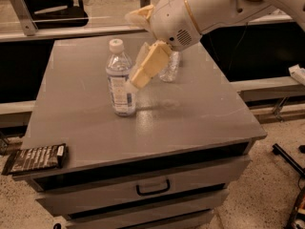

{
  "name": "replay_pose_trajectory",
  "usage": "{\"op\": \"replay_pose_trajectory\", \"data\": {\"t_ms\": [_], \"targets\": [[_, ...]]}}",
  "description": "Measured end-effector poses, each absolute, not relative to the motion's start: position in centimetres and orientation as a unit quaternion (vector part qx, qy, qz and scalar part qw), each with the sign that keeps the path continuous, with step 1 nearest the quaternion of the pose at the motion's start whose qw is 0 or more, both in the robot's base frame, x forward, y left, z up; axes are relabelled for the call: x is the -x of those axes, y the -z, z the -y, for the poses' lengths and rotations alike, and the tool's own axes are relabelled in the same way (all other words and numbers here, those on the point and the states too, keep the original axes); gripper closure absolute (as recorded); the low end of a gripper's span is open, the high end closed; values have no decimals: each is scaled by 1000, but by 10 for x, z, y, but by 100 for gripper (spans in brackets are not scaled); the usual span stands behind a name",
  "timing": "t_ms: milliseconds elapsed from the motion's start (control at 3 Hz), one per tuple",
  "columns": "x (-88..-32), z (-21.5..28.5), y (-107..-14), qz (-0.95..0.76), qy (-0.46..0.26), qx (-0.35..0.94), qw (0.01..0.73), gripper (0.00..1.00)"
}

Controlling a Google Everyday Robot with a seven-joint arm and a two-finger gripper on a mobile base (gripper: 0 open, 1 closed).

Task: Pick blue plastic bottle

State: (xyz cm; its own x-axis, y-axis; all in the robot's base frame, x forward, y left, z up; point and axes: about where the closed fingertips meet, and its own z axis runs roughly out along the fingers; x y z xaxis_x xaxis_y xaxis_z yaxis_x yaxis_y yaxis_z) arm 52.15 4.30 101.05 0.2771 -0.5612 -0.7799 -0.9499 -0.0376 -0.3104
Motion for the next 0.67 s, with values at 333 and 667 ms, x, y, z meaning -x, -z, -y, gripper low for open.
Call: {"op": "replay_pose_trajectory", "data": {"t_ms": [333, 667], "targets": [[-529, -59, -997, -563, -241, 684, 398, 0], [-541, -68, -976, -578, -259, 676, 376, 0]]}}
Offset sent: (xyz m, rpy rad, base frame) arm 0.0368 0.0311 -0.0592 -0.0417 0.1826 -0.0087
